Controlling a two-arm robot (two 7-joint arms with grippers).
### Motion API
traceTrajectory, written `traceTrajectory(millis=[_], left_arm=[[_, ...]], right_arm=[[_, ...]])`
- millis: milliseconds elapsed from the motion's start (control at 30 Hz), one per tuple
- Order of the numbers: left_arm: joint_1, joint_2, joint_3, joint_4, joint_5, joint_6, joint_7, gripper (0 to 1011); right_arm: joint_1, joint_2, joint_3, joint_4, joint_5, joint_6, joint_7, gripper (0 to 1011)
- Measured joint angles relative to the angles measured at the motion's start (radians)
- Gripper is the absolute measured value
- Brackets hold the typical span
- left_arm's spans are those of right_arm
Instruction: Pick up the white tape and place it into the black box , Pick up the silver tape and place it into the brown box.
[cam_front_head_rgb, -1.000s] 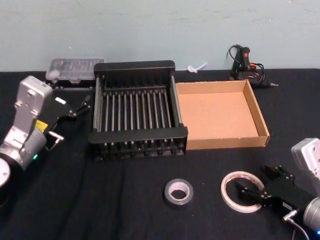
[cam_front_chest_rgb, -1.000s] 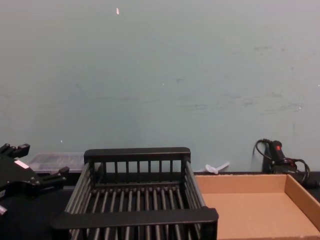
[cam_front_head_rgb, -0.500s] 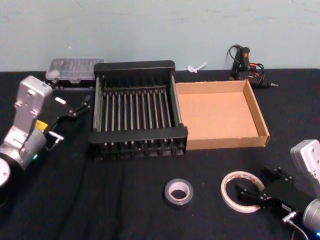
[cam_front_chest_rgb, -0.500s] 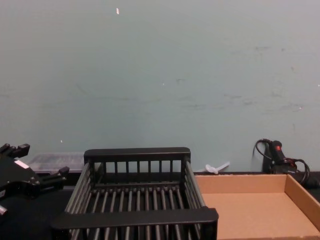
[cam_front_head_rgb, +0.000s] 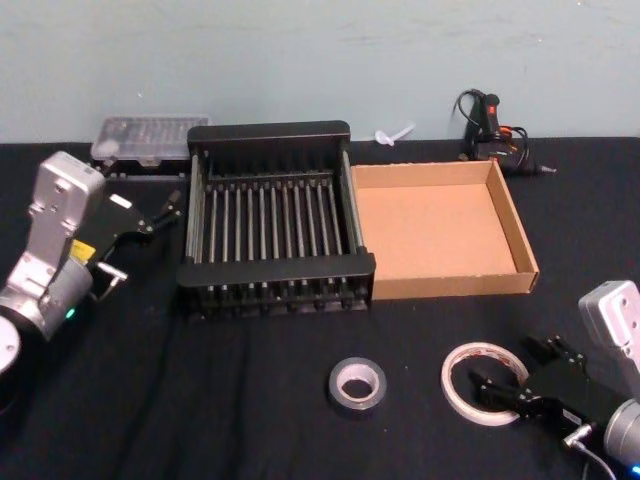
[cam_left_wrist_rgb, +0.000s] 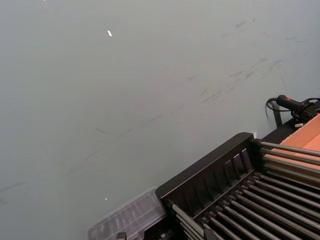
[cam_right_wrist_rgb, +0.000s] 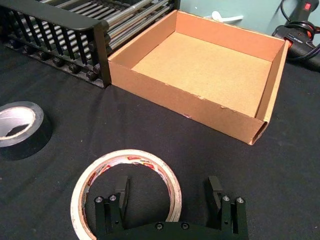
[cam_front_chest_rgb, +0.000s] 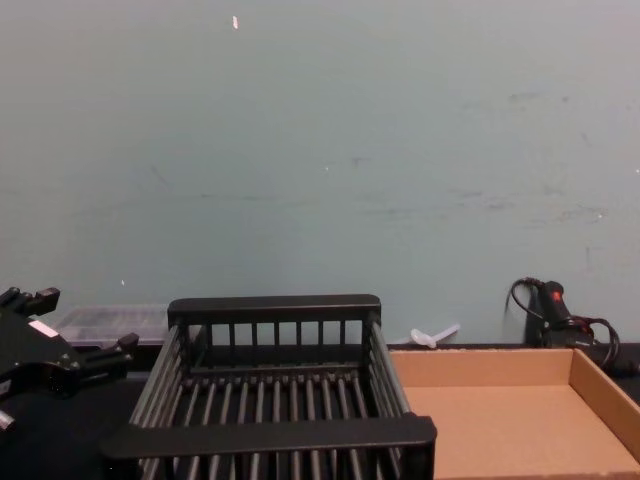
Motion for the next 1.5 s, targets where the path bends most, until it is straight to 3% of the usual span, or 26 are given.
traceTrajectory(millis=[233, 433, 767, 900, 1267, 1500], left_arm=[[0.0, 0.0, 0.0, 0.0, 0.0, 0.0, 0.0, 1001], [0.0, 0.0, 0.0, 0.0, 0.0, 0.0, 0.0, 1001], [0.0, 0.0, 0.0, 0.0, 0.0, 0.0, 0.0, 1002], [0.0, 0.0, 0.0, 0.0, 0.0, 0.0, 0.0, 1001], [0.0, 0.0, 0.0, 0.0, 0.0, 0.0, 0.0, 1001], [0.0, 0.0, 0.0, 0.0, 0.0, 0.0, 0.0, 1001]], right_arm=[[0.0, 0.001, 0.0, 0.0, 0.001, 0.0, 0.0, 1000], [0.0, 0.001, 0.0, -0.001, 0.002, 0.0, -0.001, 901], [0.0, 0.002, -0.001, -0.001, 0.003, 0.0, -0.001, 620], [0.0, 0.002, -0.002, -0.001, 0.004, 0.0, -0.001, 448], [0.0, 0.002, -0.002, -0.001, 0.004, 0.0, -0.002, 118], [0.0, 0.002, -0.002, -0.001, 0.004, 0.0, -0.002, 93]])
